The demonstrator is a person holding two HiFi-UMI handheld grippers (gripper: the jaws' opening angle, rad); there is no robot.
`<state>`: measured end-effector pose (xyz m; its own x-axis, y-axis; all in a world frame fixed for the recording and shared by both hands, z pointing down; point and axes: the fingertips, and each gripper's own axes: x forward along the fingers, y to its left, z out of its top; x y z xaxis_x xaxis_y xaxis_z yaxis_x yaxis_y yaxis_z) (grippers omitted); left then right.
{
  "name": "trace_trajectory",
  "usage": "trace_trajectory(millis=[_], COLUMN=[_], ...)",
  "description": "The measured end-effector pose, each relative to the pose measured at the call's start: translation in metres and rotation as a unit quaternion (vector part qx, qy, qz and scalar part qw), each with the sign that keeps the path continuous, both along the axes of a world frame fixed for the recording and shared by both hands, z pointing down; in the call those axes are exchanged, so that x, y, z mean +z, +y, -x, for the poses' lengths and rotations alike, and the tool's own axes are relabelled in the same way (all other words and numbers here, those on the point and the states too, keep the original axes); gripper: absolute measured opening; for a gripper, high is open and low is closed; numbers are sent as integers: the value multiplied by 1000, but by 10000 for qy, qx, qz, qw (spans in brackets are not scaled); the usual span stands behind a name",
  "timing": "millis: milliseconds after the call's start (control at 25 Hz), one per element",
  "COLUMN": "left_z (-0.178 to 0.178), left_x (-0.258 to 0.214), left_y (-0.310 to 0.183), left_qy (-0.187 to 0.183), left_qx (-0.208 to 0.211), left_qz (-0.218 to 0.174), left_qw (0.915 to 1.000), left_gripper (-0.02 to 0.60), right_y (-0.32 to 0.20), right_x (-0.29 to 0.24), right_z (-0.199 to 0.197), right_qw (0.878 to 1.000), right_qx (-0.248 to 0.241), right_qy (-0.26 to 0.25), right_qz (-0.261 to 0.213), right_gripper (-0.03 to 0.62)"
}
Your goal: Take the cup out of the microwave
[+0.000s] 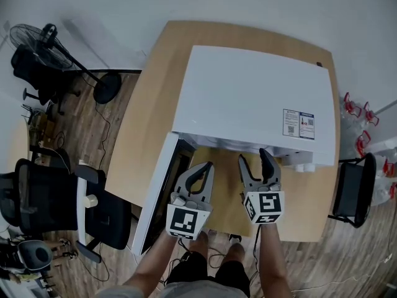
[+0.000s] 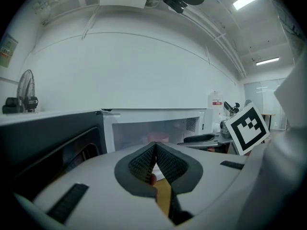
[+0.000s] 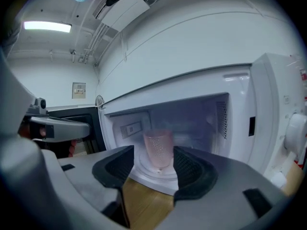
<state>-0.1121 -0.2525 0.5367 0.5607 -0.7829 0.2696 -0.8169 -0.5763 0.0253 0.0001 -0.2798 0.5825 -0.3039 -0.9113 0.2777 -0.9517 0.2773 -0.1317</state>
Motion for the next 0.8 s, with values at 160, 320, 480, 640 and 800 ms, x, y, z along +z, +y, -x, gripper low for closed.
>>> trace_trajectory(millis=[160,320,480,640,800], left_z=[0,2,3,-3,-4], left_x=[0,-1,-4,-2,-1], left_y=[-3,-7,-11,-10,-12], left_qy=[14,30,26,60,26], left_qx=[-30,-102,-125,-67,-74], left_qz=[38,64,73,61,66], left_qw=[10000,9999,9999,9999,9999], left_gripper=[22,21,21,21,21], right_y=[-15,-30,-46,-62,-72], right_x=[6,8,8,12,14], right_z=[3,6,5,7,8], right_qw=[9999,10000,10000,9999,9998], right_qx=[-63,-16,19,-12,30], right_qy=[-54,-27,22,121,136], right_qz=[86,83,77,92,103], right_gripper=[301,342,359,364,365])
